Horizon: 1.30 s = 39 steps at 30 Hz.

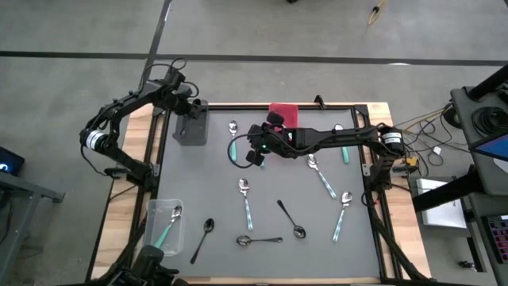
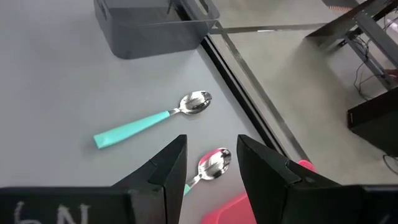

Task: Sort silverware by color (type)
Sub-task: Put the black spoon into the black bin

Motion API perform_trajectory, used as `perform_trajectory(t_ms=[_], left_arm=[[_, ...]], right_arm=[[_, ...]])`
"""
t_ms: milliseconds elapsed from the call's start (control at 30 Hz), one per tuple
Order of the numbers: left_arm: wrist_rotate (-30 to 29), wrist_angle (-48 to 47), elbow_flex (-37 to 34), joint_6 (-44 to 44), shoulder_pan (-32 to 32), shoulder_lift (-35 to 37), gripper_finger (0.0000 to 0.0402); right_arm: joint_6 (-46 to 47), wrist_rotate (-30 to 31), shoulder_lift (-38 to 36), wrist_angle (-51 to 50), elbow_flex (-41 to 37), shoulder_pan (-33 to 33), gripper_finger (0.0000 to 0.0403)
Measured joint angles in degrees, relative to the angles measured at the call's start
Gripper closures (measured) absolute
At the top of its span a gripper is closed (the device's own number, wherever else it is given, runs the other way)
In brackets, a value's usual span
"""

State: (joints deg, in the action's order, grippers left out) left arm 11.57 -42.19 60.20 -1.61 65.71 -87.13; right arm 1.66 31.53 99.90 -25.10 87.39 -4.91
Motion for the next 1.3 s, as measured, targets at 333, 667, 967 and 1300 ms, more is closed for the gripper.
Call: perform_trajectory(t_ms=[333,667,967,1300], left_arm=[[0.00,0.04,0.00,-0.01,-0.02,0.00,0.0388],[0.00,0.13,0.00,0.93,-0.02,0.00,0.0388],[0.00,0.09,0.00,1.71,-0.02,0.00,0.0387],[0.00,-0.10,0.00,2.79,0.00,0.00,0.0387]], right_arm=[[2.00,0.00,0.00,0.01,0.00,0.00,0.0271],[4.52,-0.06,0.00,0.00,0.00,0.32,0.0271],[4.52,-0.07,0.00,-0.02,0.00,0.55,0.0271],[5.06,-0.07,0.00,-0.04,0.02,0.66,0.0271]])
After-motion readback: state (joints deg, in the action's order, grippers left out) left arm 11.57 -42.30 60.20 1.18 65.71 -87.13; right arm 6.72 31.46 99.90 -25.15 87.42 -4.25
